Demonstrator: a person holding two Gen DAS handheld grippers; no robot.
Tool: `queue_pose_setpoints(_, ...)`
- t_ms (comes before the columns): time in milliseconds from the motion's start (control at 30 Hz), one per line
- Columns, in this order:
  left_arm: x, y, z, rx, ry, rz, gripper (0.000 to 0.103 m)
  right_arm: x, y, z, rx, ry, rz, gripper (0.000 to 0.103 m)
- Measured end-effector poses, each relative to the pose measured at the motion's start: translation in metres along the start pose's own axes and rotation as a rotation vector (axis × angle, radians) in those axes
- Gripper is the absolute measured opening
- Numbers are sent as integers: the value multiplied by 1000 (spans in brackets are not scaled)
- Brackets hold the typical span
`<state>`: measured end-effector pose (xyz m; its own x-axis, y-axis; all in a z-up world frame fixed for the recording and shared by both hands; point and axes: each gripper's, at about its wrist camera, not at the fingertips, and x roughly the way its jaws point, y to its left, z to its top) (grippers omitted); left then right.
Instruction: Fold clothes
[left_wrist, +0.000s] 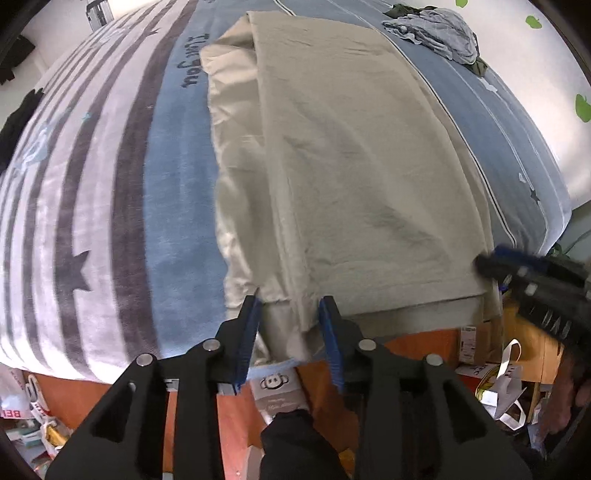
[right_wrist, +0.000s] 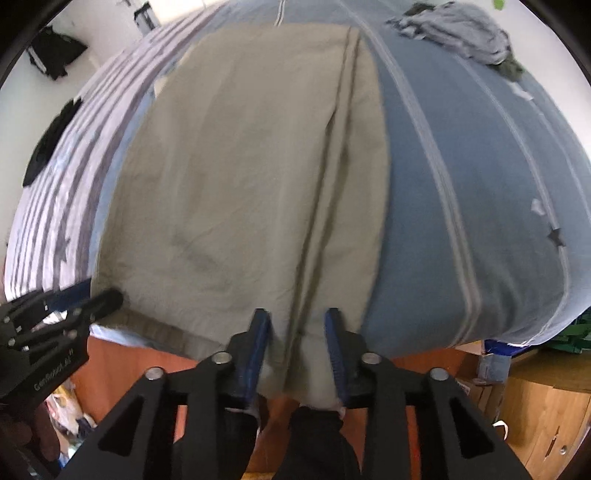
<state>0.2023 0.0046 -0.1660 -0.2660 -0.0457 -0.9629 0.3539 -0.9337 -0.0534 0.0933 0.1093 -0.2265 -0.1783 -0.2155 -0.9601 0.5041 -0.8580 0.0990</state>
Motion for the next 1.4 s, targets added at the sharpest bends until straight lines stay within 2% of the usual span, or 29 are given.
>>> queue_pose_setpoints(100,-22,8,4,-3,-63,28,34,-9,-7,13,7,-49,-26,32)
queue_pose_setpoints(200,-34,15,25,-18,-124,25,34,-10,-11,34,14,-93,-40,32)
queue_pose_setpoints(300,-31,20,53,-51,-123,-33,34,-2,-12,67,21,-142,-38,32)
queue_pose_setpoints(367,-27,21,72,-61,-151,-74,34,6,-12,90,29,-166,-10,32)
queue_pose_setpoints(433,-16,15,90,-46,-177,-39,34,11,-11,113,23,-192,14,32)
queue_pose_setpoints(600,31,13,141,23,-251,29,34,28,-3,160,-50,-237,-72,32)
queue_pose_setpoints(667,50,13,158,53,-245,58,30,42,-4,168,-54,-213,-103,32)
queue_pose_setpoints(700,59,14,165,62,-234,73,26,50,-5,171,-53,-197,-116,32)
queue_pose_setpoints(733,68,16,167,65,-205,85,23,57,-6,174,-52,-181,-129,32)
queue_pose_setpoints(800,76,25,170,51,-177,95,23,62,-12,171,-47,-172,-136,32)
queue_pose_setpoints(967,64,41,160,25,-173,101,23,62,-32,157,-20,-159,-135,32)
queue_pose_setpoints(1067,46,43,170,11,-218,82,23,49,-43,159,17,-178,-121,32)
queue_pose_setpoints(1267,49,33,243,42,-328,45,23,41,-60,215,94,-256,-74,32)
queue_pose_setpoints(1367,71,24,280,80,-345,59,23,51,-61,246,82,-280,-72,32)
queue_pose_setpoints(1400,81,22,288,94,-328,71,23,57,-63,254,72,-272,-81,32)
